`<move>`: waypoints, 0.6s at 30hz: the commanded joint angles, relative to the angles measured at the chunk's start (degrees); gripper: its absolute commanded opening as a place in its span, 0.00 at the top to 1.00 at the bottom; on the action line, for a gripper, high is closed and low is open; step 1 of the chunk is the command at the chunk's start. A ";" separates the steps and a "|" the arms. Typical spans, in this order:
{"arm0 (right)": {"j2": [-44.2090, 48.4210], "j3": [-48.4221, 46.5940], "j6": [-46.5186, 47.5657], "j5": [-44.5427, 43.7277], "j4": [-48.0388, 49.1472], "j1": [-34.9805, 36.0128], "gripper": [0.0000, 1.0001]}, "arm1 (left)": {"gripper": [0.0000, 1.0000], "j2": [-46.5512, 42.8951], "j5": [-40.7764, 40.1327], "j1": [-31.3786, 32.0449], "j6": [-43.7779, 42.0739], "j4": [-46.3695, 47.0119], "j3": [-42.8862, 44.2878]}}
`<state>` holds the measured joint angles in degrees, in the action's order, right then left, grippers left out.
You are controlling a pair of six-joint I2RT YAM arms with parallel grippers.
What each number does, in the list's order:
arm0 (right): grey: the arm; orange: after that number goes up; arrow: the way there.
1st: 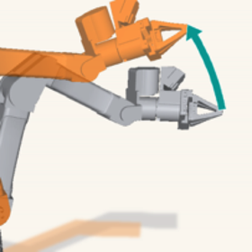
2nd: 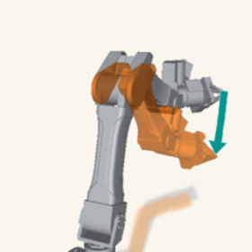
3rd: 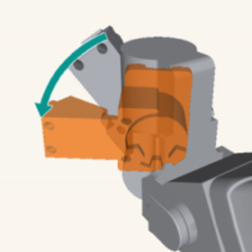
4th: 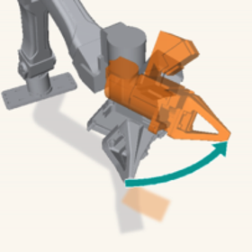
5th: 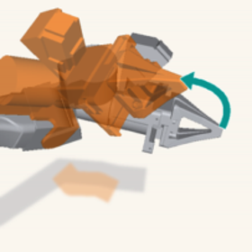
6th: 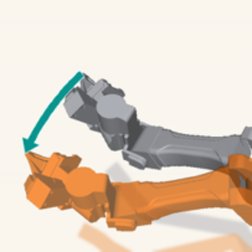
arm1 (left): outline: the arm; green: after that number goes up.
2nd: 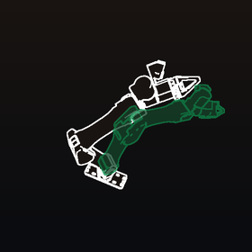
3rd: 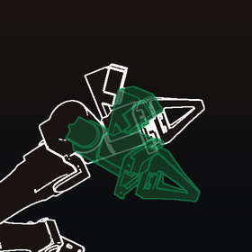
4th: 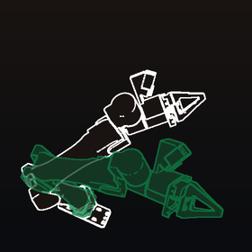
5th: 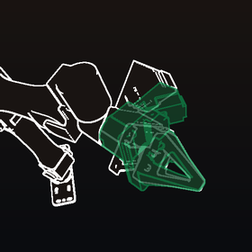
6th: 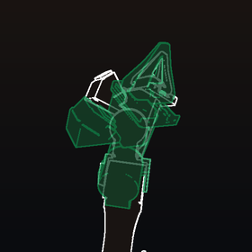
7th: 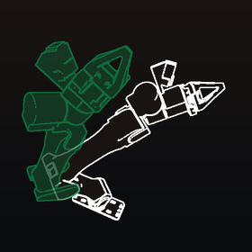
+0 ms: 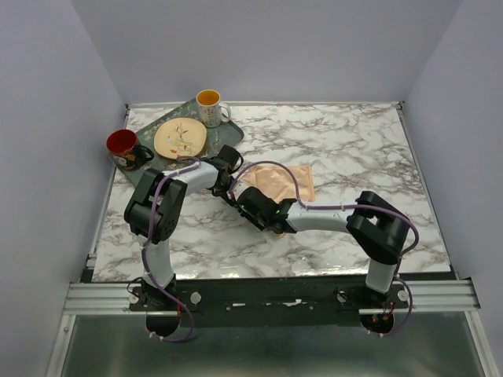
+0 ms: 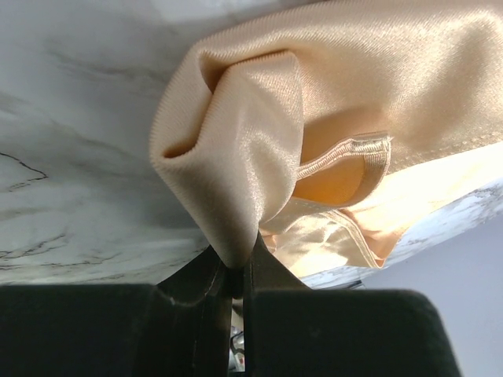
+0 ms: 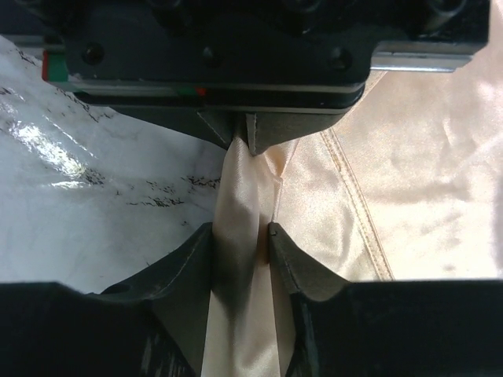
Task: Fold the napkin, place the utensils inside, and roll it up
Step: Roll the napkin with the utensil
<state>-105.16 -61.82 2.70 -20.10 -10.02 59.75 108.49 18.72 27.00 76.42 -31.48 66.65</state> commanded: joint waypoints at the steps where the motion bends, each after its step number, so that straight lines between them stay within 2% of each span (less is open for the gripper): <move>1: -1.27 0.82 -0.76 -4.07 -0.52 1.16 0.63 | 1.00 1.90 0.35 -0.20 0.48 -3.85 0.06; 3: -1.36 0.91 -1.38 -4.08 -0.61 1.16 0.70 | 1.00 1.82 0.35 -0.20 0.04 -3.85 0.14; 4: -1.36 0.91 -1.29 -3.64 -0.87 1.16 0.84 | 1.00 1.64 0.35 -0.20 -0.04 -3.85 0.06; 7: 0.04 1.00 -0.95 -0.66 -0.70 0.81 1.00 | 1.00 1.20 0.52 -0.28 -1.10 -3.67 0.14; 9: 0.83 0.91 -1.03 3.03 -0.70 -0.67 0.99 | 1.00 0.76 0.35 -0.46 -3.54 -2.71 0.49; 12: 1.89 2.05 -2.08 9.62 0.17 -3.31 0.99 | 0.74 -1.51 0.61 -0.90 -4.79 1.85 -1.26; 13: 1.89 2.32 -2.35 12.94 0.87 -3.84 0.99 | 0.61 -2.13 0.53 -1.16 -5.14 2.91 -2.22; 16: 1.72 3.37 -2.44 17.61 1.76 -5.43 1.00 | 0.47 -3.46 -0.53 -2.48 -7.15 4.76 -2.93; 18: 1.98 3.90 -2.44 19.74 2.20 -6.74 1.00 | 0.41 -3.81 0.35 -3.53 -8.13 5.82 -3.54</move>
<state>-103.81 -60.25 0.97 -10.55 -8.88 55.35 106.89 19.75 25.71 72.44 -28.36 65.08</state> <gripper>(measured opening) 0.063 0.518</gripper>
